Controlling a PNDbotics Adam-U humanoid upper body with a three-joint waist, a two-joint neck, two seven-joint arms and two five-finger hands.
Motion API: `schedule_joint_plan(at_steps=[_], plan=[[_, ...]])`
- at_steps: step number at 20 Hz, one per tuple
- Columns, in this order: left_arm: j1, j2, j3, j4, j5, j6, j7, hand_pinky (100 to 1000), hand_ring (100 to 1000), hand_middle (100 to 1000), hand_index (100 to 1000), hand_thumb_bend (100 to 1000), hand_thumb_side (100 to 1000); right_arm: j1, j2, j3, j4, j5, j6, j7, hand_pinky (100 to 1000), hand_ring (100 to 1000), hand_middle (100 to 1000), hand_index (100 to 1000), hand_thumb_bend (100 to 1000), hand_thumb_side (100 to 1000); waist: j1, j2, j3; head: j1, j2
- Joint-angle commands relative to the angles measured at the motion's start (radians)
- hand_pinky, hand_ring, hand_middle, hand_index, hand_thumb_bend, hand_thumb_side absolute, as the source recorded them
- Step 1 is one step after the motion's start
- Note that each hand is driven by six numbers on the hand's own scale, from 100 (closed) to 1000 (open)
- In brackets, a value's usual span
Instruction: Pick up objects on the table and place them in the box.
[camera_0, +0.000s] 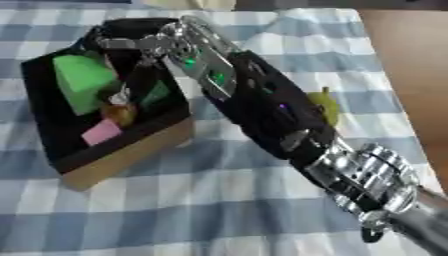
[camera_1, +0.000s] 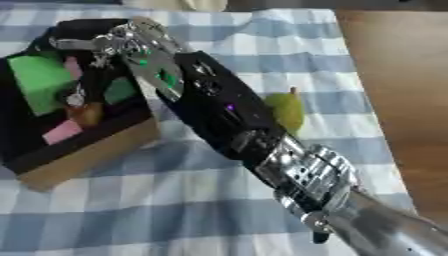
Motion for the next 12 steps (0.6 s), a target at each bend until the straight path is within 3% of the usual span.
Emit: schedule_joint_plan(at_steps=[1, 5, 12], plan=[[-0.014, 0.004, -0.002, -0.017, 0.009, 0.003, -0.008, 787, 782, 698, 806, 415, 696, -0.017, 0.013, -0.007, 0.021, 0.010, -0.031, 0.002, 896, 885, 746, 893, 100, 445, -0.011, -0.009, 0.006, 0.000, -0.012], [-0.012, 0.003, -0.002, -0.017, 0.012, 0.008, -0.010, 787, 783, 699, 806, 415, 698, -0.019, 0.017, -0.018, 0.036, 0.043, -0.052, 0.014, 928, 935, 822, 939, 100, 556, -0.014, -0.008, 0.010, 0.007, -0.009], [-0.008, 0.001, -0.002, -0.017, 0.015, 0.014, -0.013, 786, 784, 699, 806, 413, 701, -0.023, 0.016, -0.037, 0.050, 0.091, -0.071, 0.006, 932, 936, 825, 964, 100, 485, -0.017, -0.007, 0.009, 0.014, -0.004]])
